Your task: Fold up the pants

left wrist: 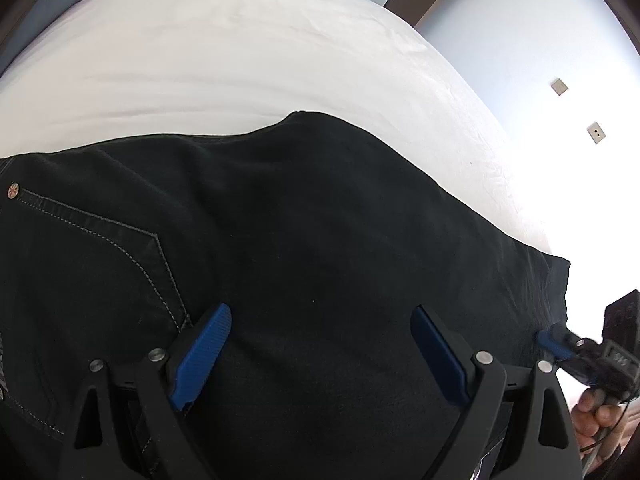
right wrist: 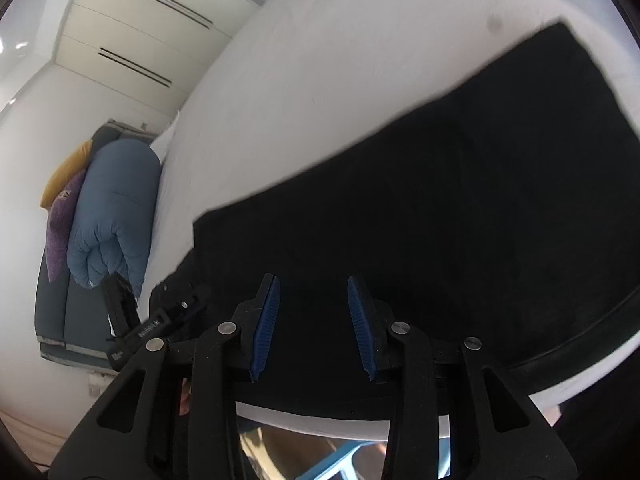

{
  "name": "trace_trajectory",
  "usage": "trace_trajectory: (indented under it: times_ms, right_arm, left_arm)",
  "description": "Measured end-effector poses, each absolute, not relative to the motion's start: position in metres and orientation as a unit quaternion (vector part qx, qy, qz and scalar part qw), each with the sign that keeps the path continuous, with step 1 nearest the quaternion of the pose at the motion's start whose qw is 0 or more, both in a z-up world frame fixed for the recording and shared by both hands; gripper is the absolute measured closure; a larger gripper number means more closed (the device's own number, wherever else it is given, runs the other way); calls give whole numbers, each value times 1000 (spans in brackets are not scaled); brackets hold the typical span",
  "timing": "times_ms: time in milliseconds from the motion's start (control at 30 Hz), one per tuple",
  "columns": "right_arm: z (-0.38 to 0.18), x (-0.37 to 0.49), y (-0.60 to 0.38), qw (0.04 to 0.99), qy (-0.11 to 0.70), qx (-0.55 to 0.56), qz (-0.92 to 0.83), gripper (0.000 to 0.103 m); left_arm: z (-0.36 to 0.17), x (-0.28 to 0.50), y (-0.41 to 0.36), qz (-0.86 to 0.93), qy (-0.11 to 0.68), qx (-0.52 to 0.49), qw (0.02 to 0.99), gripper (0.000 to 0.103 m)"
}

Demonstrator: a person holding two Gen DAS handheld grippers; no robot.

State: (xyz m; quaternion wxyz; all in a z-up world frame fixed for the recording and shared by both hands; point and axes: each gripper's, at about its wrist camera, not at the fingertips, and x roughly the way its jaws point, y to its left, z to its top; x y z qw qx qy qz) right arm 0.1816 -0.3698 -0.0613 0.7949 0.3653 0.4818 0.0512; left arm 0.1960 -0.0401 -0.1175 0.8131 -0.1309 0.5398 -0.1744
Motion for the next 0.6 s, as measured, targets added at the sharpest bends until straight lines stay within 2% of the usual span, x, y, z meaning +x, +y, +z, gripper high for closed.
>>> trace_trajectory:
  times_ms: [33,67,300,367,433,533,600]
  right_arm:
    - [-76,184,-369,786,499,363,45,82]
    - [-87,181,-375,785,502,361,35,103]
    - [-76,120,-511,786,443,410,-134,103]
    - [-54,111,-535,790,434,383,-202,103]
    - [-22,118,-530,803,436,298,-274,95]
    - [5,149,-504,834,406,332,-171,95]
    - [9,188,-466,846,413,330,-73,95]
  left_arm:
    - [-118,196,-40,-177,541,-130,812,10]
    - [-118,197,-40,-179,542,-127,811,10]
    - [-119,194,-46,-179,536,-105,819,10]
    - [-119,194,-49,-176,535,-97,821,10]
    - [-120,194,-51,-175,535,-88,822,10]
    - [-120,193,-55,-173,534,-78,824,10]
    - [-120,192,-59,-172,533,-72,825,10]
